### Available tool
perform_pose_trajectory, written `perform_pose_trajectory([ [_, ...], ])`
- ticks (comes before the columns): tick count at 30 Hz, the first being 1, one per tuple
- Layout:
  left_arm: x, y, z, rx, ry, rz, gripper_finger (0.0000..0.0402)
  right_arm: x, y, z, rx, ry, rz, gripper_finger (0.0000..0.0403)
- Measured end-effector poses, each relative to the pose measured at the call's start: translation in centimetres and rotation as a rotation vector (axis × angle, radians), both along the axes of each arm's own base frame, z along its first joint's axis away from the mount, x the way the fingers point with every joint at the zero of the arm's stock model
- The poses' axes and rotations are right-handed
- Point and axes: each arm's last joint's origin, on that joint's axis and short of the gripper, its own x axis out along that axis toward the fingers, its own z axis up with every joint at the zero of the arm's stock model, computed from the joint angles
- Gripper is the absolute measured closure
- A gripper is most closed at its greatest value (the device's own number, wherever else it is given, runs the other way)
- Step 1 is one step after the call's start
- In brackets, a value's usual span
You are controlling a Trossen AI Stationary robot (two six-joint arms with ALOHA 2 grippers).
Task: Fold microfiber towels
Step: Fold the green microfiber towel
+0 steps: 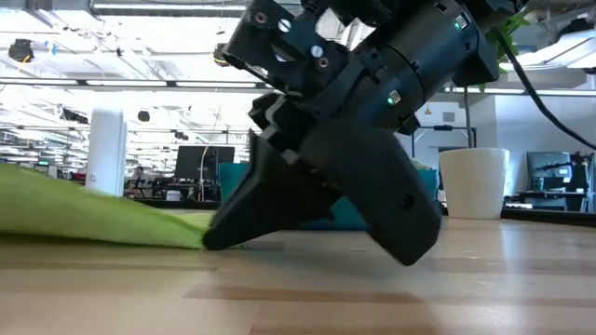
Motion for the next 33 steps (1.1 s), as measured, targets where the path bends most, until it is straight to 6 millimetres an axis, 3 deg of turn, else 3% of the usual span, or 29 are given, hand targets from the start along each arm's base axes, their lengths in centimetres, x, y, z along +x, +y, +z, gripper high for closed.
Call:
perform_pose_trajectory([
  [5,-0.8,-0.8,0.0,0.026,-0.074,-0.014,0.0401,-1.3,0.7,2.0,-0.009,0.038,0.020,0.0396],
  [16,-0.8,-1.4,0.8,0.168,-0.302,-0.175,0.0401,-4.7,1.9,10.4,0.075,0.012,0.003,0.0399],
  [25,-0.4,-0.9,4.8,0.382,-0.411,-0.296,0.0401,-8.3,1.4,17.6,0.045,-0.138,-0.072,0.0399],
  [33,1.4,0.1,9.0,0.630,-0.605,-0.407,0.0401,-10.5,0.5,21.7,0.089,-0.239,-0.093,0.0399],
])
